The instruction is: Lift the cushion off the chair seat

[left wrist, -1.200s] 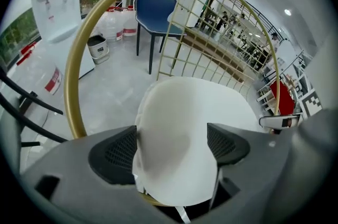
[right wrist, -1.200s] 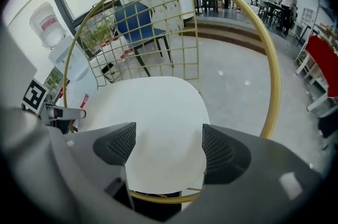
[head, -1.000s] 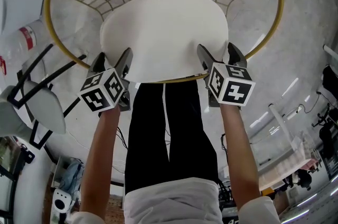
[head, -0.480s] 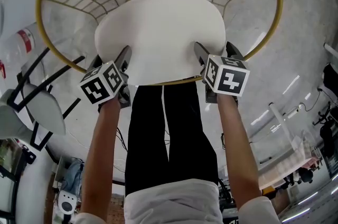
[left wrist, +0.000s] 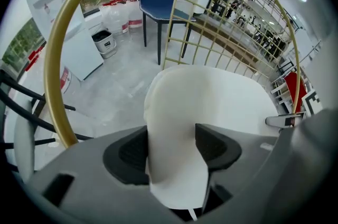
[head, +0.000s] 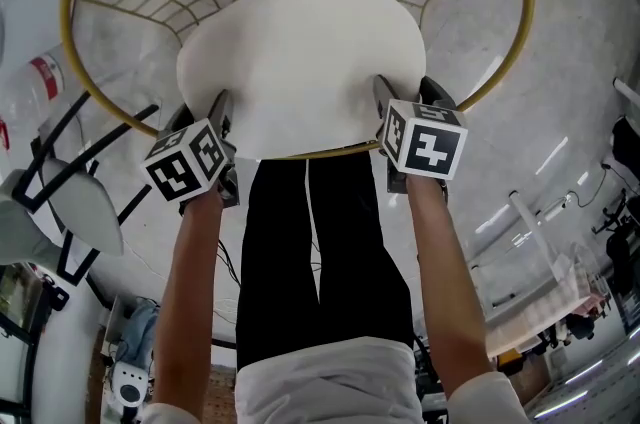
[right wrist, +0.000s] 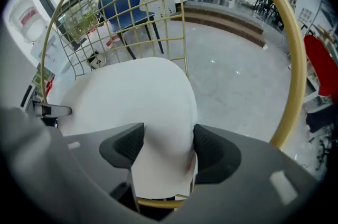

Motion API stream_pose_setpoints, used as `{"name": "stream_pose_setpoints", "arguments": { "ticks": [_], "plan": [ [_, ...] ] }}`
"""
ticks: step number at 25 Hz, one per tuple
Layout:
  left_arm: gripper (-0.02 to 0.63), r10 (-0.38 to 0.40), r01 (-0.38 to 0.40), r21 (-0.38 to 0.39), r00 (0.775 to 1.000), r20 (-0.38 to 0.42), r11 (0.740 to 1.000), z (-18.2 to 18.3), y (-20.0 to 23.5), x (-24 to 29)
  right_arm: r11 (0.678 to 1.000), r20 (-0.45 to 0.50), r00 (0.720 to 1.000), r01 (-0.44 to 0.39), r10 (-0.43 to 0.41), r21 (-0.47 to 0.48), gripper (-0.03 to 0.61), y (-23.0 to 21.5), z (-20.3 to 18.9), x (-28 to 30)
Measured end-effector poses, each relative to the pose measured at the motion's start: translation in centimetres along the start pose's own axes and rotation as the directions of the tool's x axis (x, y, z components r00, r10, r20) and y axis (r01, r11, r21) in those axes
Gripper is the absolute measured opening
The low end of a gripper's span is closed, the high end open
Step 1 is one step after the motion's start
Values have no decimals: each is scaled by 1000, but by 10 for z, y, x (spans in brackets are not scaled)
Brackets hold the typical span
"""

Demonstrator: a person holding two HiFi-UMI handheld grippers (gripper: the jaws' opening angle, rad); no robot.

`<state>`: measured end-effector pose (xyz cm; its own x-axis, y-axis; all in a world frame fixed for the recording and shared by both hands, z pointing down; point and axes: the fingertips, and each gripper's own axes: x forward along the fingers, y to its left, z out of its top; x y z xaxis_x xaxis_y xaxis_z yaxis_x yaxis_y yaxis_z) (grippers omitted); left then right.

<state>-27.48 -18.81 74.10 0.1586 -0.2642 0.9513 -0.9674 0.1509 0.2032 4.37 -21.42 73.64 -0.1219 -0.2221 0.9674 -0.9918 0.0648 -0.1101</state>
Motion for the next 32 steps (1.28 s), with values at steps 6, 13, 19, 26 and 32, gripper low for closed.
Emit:
{"name": "stream_pose_setpoints", "arguments": {
  "ticks": [6,13,19,26,32],
  "plan": [
    [245,1,-1,9,1000,3,1000,-1,0,-3,1000,7,1000,18,-18,-17,282,-1,-2,-7],
    [202,-1,1,11,1000,27,1000,-2,1,-18,1000,22,1000,8,-8,-20,222,7,-6,-17],
    [192,-13,13,9,999,37,1000,-4,1,-31,999,30,999,-24,25,-29,192,11,-5,-30],
    [183,-26,25,15,999,48,1000,-4,-1,-51,998,37,998,-39,41,-46,171,16,-4,-49],
    [176,-31,29,31,998,61,999,-1,-1,-68,997,46,997,-52,55,-55,155,23,-5,-68]
  ]
}}
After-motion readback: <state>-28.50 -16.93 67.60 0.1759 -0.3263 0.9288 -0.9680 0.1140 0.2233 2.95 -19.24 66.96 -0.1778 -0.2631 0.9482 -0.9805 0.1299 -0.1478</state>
